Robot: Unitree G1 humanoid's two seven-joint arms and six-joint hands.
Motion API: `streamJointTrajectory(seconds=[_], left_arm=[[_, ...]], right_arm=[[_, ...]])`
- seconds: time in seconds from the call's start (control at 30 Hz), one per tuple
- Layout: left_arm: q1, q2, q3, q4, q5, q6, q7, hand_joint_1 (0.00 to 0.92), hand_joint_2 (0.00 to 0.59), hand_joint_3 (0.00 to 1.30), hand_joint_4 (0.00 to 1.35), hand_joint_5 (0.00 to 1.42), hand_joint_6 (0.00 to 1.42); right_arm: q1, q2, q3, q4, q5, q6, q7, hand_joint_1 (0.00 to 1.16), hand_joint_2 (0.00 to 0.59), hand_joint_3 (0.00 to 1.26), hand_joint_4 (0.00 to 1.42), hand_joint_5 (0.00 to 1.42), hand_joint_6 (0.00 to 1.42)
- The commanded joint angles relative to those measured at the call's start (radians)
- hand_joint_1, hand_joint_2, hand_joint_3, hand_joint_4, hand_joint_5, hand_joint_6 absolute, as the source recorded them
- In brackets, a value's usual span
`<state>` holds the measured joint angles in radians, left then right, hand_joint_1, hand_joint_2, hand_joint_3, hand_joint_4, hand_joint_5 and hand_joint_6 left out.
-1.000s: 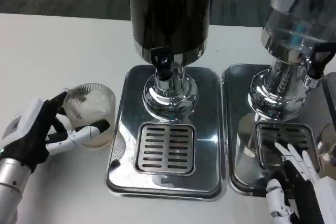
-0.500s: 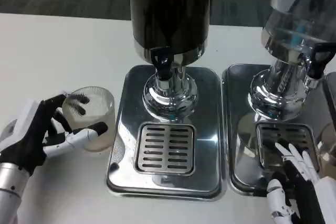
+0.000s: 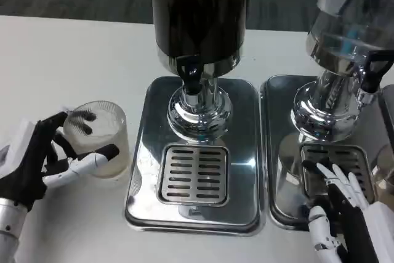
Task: Grasp the cup under the faucet to collect the drink, then remove the cup.
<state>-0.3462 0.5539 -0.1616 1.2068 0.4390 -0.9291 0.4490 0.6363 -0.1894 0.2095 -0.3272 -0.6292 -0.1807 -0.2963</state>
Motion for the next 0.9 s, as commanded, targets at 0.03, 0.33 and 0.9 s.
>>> streamJointTrajectory(seconds=[0.03, 0.33, 0.9], left_arm=[[0.014, 0.033, 0.019, -0.033, 0.001, -0.052, 0.04, 0.38, 0.122, 0.55, 0.6, 0.86, 1.21], [0.047, 0.065, 0.037, -0.12, -0.005, -0.138, 0.006, 0.421, 0.125, 0.57, 0.6, 0.88, 1.22], [0.087, -0.005, 0.007, -0.246, 0.026, -0.185, -0.105, 0.445, 0.103, 0.58, 0.61, 0.88, 1.22]], right_arm=[[0.006, 0.001, -0.003, -0.005, 0.01, -0.018, 0.002, 0.0, 0.586, 0.18, 0.06, 0.0, 0.05], [0.011, 0.01, 0.001, -0.005, 0.009, -0.022, -0.002, 0.0, 0.586, 0.18, 0.06, 0.0, 0.05], [0.024, 0.03, 0.003, -0.01, 0.006, -0.031, -0.007, 0.0, 0.586, 0.18, 0.06, 0.0, 0.05]])
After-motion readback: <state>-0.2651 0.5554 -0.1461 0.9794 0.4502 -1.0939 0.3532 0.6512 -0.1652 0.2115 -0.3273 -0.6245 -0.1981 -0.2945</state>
